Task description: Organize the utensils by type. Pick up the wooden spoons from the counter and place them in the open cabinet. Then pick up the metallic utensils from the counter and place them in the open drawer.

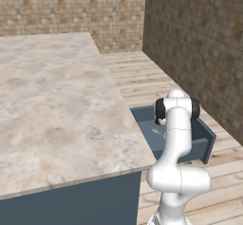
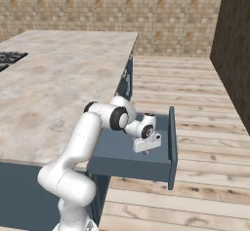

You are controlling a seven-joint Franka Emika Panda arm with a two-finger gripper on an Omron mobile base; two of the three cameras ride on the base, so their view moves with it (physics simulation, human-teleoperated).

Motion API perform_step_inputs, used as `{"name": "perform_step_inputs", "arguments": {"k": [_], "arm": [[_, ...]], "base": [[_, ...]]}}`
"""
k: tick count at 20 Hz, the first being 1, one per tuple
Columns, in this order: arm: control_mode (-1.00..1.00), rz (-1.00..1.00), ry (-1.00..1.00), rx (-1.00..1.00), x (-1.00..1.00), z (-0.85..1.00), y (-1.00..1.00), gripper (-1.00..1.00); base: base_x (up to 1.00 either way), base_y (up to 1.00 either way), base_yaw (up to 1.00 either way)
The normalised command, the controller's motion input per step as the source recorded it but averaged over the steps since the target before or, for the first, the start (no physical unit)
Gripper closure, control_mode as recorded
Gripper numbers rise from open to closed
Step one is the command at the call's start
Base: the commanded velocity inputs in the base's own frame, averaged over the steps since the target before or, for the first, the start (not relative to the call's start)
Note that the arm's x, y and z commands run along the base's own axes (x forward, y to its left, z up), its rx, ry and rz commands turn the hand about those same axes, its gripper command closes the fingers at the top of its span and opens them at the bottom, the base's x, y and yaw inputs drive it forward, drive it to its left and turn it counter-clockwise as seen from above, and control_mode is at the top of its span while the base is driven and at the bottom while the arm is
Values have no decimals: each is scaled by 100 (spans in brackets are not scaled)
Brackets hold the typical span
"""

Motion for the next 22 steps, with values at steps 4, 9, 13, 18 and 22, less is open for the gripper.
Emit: {"name": "perform_step_inputs", "arguments": {"k": [4, 9, 13, 18, 22], "arm": [[-100, 1, -1, 0, 0, -3, 0, -100], [-100, 0, -4, 0, 0, 4, 0, -100], [-100, 0, -3, 0, 0, 30, -3, -100], [-100, 0, -9, 0, -5, 58, -6, -100], [-100, 0, -13, 0, -19, 83, -2, -100]], "base": [[0, 0, 0], [0, 0, 0], [0, 0, 0], [0, 0, 0], [0, 0, 0]]}}
